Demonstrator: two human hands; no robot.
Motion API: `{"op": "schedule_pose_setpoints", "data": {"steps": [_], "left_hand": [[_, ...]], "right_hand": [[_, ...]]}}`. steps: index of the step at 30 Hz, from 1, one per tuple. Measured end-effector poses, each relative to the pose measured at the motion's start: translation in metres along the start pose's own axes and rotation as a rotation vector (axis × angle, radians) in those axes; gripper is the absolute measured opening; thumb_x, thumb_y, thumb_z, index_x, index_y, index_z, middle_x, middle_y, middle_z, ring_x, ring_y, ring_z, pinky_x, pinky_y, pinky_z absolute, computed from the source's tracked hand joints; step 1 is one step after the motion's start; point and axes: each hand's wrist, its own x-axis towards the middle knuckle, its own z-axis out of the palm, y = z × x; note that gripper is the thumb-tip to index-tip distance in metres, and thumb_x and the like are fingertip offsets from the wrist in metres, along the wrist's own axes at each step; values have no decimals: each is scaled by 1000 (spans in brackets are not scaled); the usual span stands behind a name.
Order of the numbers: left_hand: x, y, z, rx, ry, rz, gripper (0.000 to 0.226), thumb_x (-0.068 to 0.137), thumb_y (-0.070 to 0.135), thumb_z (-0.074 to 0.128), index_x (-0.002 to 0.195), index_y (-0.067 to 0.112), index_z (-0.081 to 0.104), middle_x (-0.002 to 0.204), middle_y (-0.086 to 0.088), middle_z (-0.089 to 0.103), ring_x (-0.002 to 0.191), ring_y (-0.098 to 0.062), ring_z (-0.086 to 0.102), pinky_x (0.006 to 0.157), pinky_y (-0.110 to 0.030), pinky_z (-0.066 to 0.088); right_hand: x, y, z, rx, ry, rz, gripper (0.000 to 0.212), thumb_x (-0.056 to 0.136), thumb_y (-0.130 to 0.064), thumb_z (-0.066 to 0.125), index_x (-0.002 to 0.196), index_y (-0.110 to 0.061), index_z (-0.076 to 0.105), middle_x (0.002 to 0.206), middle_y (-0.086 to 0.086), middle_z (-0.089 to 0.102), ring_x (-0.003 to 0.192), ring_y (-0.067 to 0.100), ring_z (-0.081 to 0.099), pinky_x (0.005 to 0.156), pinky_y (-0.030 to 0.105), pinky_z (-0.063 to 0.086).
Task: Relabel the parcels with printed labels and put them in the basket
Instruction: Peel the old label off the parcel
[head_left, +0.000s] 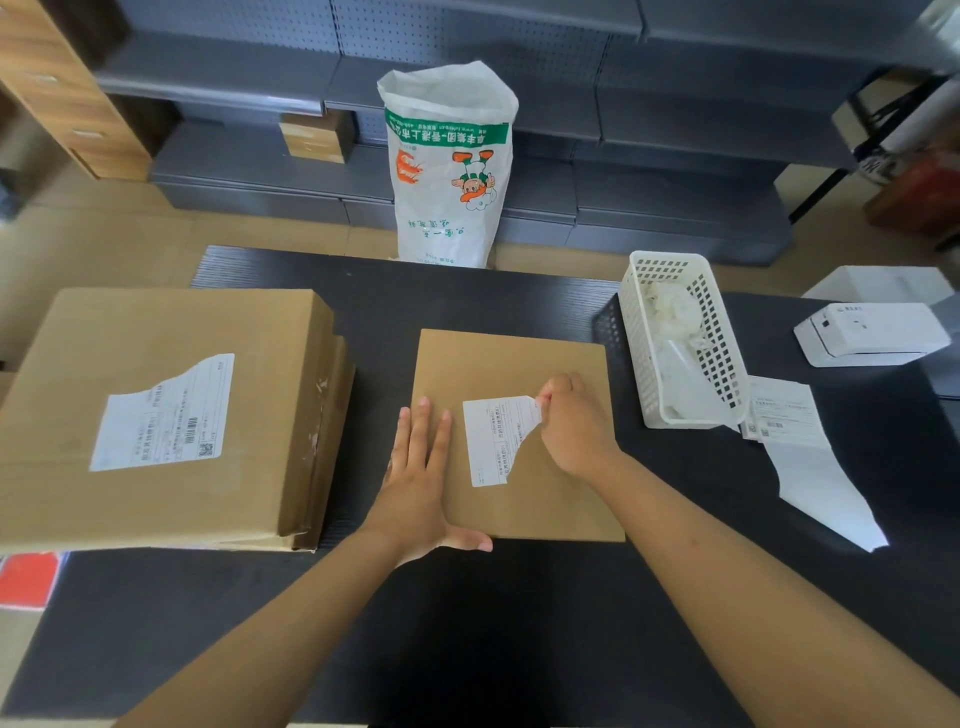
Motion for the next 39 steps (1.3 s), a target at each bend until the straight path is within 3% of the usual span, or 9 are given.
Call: {"op": "schedule_pose_setpoints", "data": {"steps": [1, 5, 9, 12, 15, 26, 30, 34, 39], "left_hand": [[0, 0, 0, -5, 1, 1, 150, 49, 79, 71, 137, 27, -38, 139, 9, -54, 129, -16, -49, 112, -44, -7], [0, -2, 1, -4, 8, 8, 149, 48, 80, 70, 139, 27, -36, 140, 9, -52, 130, -17, -48, 112, -44, -8], [1, -2, 2, 9, 12, 3, 150, 48, 81, 69, 140, 26, -36, 141, 9, -52, 130, -17, -48, 112, -45, -7], [1, -2, 3, 6, 18, 3, 149, 48, 81, 69, 138, 27, -37, 140, 10, -52, 130, -17, -48, 113, -46, -7], [1, -1, 2, 7, 21, -1, 148, 48, 81, 69, 136, 28, -39, 139, 10, -53, 130, -16, -49, 114, -47, -5], [1, -3, 3, 6, 22, 15, 150, 48, 78, 72, 138, 27, -36, 139, 11, -53, 130, -14, -49, 114, -43, -4], [1, -4, 3, -6, 27, 23, 150, 46, 79, 72, 135, 30, -39, 139, 12, -53, 129, -13, -49, 112, -42, -5], [1, -4, 4, -5, 28, 21, 150, 46, 80, 71, 135, 30, -39, 139, 12, -53, 129, -14, -49, 113, -44, -4], [0, -3, 3, 2, 24, 7, 150, 47, 79, 72, 135, 29, -39, 138, 11, -54, 129, -14, -49, 115, -46, -1]], "right_hand": [[-2, 0, 0, 71, 41, 9, 13, 91, -5, 47, 94, -18, 50, 100, -2, 48, 96, 19, 50, 77, 26, 38], [-8, 2, 0, 190, 76, 63, 27, 96, -23, 54, 122, -15, 58, 117, 0, 49, 102, 14, 53, 91, 24, 42], [-10, -2, 3, 259, 128, 96, 8, 94, -19, 58, 97, -18, 66, 101, -7, 49, 89, 11, 57, 79, 18, 46], [-10, -5, 2, 218, 147, 109, 20, 93, -11, 53, 78, -24, 55, 93, -11, 46, 81, 8, 52, 64, 10, 34], [-12, -10, 1, 96, 105, 45, 22, 91, -7, 50, 77, -23, 48, 94, -8, 44, 83, 11, 46, 64, 16, 32], [-31, -15, 8, -24, 165, -28, 9, 95, -12, 47, 101, -15, 52, 99, -3, 49, 95, 17, 49, 73, 24, 35], [-25, -22, 2, -48, 126, -17, 35, 97, -27, 49, 130, -15, 50, 125, 3, 51, 114, 19, 45, 91, 30, 40], [-23, -23, -3, -153, 127, -62, 28, 100, -23, 43, 118, -14, 63, 114, 3, 57, 103, 18, 48, 87, 29, 40], [-19, -27, -5, -306, 119, -122, 23, 98, -17, 41, 106, -13, 62, 107, 1, 59, 97, 17, 47, 83, 26, 33]]}}
